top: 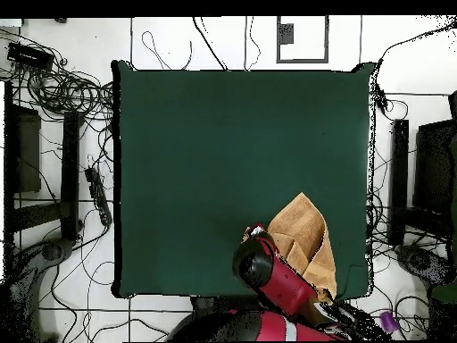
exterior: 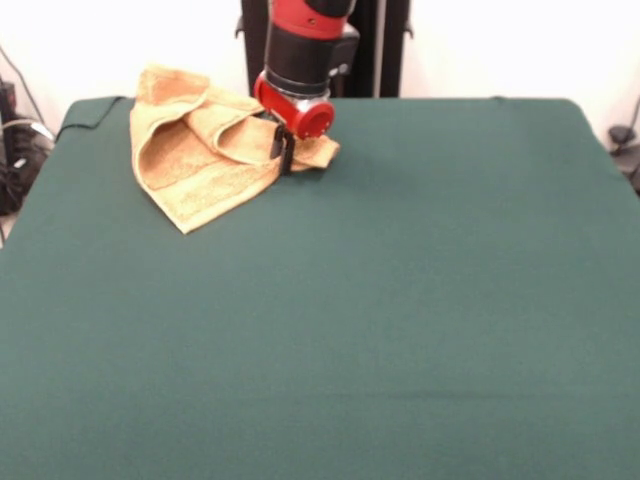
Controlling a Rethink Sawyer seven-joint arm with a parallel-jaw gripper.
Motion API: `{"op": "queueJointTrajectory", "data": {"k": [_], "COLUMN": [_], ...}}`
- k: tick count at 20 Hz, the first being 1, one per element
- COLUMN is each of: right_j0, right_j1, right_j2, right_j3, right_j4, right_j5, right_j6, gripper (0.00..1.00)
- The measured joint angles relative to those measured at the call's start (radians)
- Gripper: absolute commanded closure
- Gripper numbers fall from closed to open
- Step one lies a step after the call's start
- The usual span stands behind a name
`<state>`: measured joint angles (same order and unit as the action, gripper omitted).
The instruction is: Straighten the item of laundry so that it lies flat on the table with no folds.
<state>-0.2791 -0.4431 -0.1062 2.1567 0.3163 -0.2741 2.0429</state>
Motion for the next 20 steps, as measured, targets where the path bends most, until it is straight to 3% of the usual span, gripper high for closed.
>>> {"op": "queueJointTrajectory", "data": {"k": [15,20], "right_j0": [-0.018,-0.007], "right_j1": [-0.003,-0.003], "right_j2": [0.012,0.012], "right_j3": [0.003,0.007], "right_j4": [-0.003,0.038], "right_j5": [0.001,0.002], "right_j6": [0.0,0.001], "gripper": [1.0,1.0]}}
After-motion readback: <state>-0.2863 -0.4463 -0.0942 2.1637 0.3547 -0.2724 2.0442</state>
